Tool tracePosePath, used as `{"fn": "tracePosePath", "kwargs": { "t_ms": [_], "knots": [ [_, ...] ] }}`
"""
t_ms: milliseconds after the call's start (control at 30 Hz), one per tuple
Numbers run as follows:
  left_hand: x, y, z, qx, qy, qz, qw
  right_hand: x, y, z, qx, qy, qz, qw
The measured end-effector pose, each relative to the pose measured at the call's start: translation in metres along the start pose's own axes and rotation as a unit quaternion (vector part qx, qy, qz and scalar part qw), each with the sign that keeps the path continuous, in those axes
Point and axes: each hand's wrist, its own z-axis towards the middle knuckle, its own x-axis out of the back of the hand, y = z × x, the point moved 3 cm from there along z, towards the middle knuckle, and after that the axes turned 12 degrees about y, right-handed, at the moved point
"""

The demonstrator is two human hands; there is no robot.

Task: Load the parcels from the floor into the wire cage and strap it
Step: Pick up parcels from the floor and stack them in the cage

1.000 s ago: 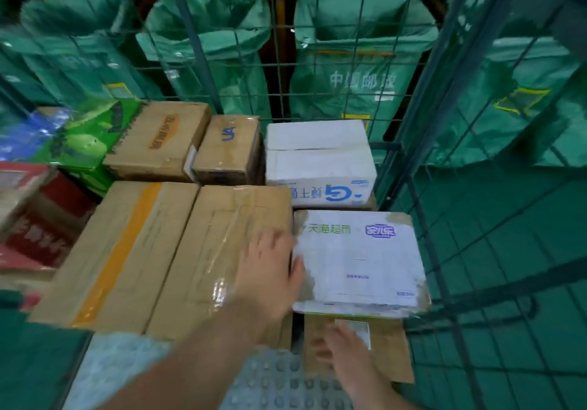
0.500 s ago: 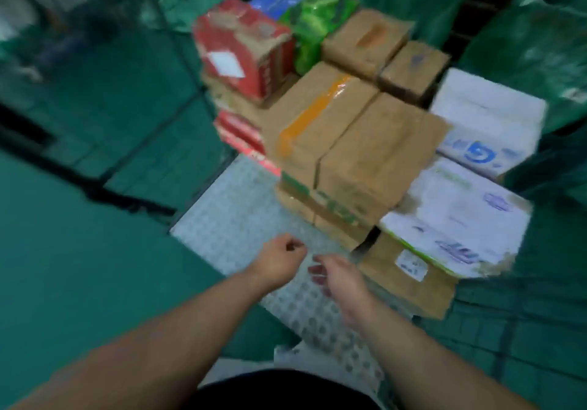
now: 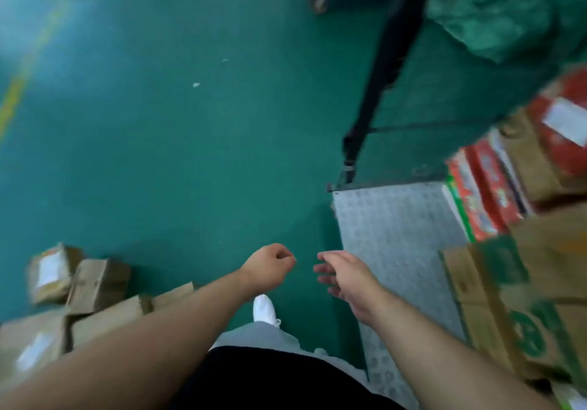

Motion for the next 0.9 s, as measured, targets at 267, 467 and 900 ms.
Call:
{"fn": "tracePosePath", "kwargs": {
  "t_ms": [267, 467, 900],
  "knots": [
    [0.187, -0.145, 0.013, 0.161, 0.182, -0.119, 0.963, -0.207, -0.080, 0.017, 0.057, -0.108, -0.214, 0.969],
    [0.245, -0.210, 0.003, 0.264, 0.242, -0.208, 0.910, -0.322, -0.123, 0.006, 0.108, -0.223, -0.313, 0.917],
    [0.295, -0.225, 0.038, 0.419, 0.356, -0.394, 0.736, -0.485, -0.232, 0.067, 0.190, -0.344, -0.547, 0.739]
  ]
}}
